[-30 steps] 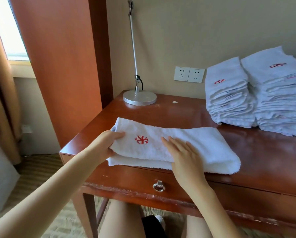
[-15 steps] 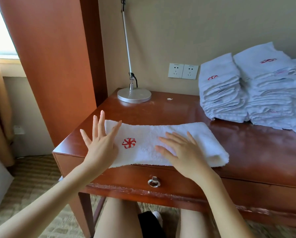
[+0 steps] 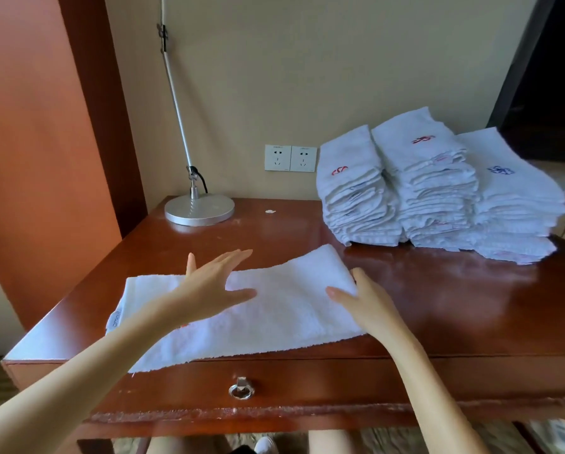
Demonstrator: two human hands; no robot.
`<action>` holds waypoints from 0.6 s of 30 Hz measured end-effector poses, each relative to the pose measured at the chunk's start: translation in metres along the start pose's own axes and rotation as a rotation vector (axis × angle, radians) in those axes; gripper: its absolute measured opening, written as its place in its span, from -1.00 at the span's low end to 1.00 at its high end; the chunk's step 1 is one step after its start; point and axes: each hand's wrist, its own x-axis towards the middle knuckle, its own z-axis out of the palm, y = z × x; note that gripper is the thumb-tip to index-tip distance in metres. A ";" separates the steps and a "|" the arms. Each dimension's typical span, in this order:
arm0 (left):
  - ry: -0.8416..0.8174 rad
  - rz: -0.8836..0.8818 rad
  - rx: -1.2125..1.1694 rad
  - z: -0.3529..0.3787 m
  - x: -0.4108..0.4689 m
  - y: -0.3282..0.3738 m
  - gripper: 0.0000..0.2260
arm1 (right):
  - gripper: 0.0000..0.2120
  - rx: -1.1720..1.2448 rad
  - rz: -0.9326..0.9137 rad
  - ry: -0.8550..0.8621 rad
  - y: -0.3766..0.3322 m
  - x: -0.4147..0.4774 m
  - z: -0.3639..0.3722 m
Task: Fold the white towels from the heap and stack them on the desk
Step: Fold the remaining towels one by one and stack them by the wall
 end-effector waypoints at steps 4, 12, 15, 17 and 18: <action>-0.152 0.137 -0.435 -0.023 0.036 0.036 -0.12 | -0.70 0.160 -0.214 -0.028 -0.025 0.012 -0.032; -0.251 0.172 -1.188 -0.076 0.096 0.094 -0.39 | -0.74 0.601 -0.360 0.209 -0.084 0.051 -0.154; -0.160 0.157 -1.357 -0.085 0.111 0.131 -0.57 | -0.72 1.040 -0.231 0.084 -0.070 0.060 -0.170; -0.116 0.160 -1.444 -0.092 0.122 0.152 -0.60 | -0.50 1.268 -0.232 -0.082 -0.050 0.063 -0.167; -0.107 0.157 -1.480 -0.097 0.127 0.163 -0.59 | -0.39 1.291 -0.239 -0.134 -0.041 0.065 -0.163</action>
